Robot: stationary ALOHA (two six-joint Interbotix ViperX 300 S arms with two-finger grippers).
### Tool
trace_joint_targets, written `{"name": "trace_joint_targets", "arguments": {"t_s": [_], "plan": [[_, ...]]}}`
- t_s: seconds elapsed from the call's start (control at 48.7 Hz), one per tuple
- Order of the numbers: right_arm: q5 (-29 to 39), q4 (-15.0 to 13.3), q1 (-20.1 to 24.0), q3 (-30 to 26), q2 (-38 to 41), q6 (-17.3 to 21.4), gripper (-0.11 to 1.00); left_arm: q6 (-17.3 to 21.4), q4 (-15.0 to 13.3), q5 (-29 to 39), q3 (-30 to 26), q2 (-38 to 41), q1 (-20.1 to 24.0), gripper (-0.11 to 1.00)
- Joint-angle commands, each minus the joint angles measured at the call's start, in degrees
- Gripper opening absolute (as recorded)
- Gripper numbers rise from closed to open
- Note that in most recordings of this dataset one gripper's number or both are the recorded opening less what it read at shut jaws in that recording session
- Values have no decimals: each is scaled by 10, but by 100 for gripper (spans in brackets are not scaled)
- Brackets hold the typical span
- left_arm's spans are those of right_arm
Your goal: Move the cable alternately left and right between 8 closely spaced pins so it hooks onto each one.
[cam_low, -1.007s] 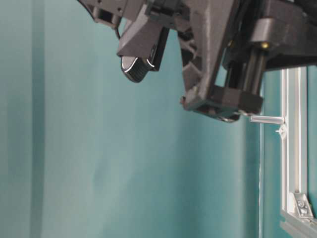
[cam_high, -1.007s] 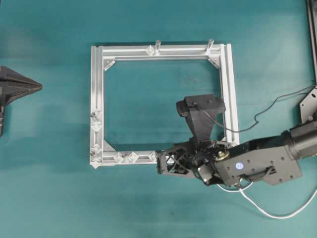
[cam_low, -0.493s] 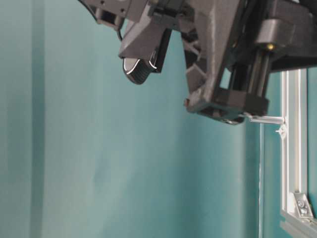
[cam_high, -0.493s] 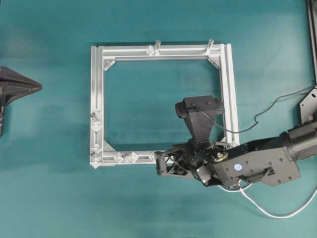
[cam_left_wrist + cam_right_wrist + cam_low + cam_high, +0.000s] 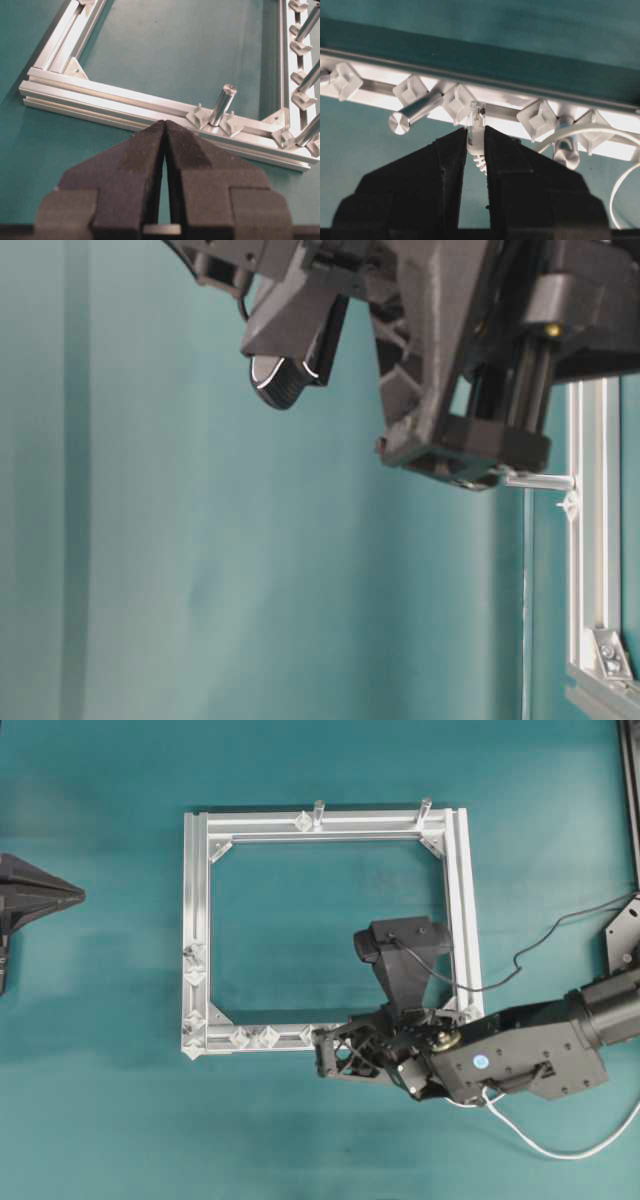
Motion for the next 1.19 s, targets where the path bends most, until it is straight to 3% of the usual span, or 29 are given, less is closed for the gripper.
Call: {"name": "trace_joint_targets", "arguments": {"t_s": [0.0, 0.534, 0.863, 1.171], "plan": [[3, 0, 12, -15, -9, 5, 13, -4, 1, -3, -9, 4, -1, 6], [18, 18, 73, -62, 21, 50, 13, -4, 1, -3, -11, 4, -1, 6], [22, 20, 77, -76, 33, 50, 13, -4, 1, -3, -11, 4, -1, 6], [23, 1, 65, -107, 52, 41, 13, -4, 1, -3, -11, 4, -2, 6]]}}
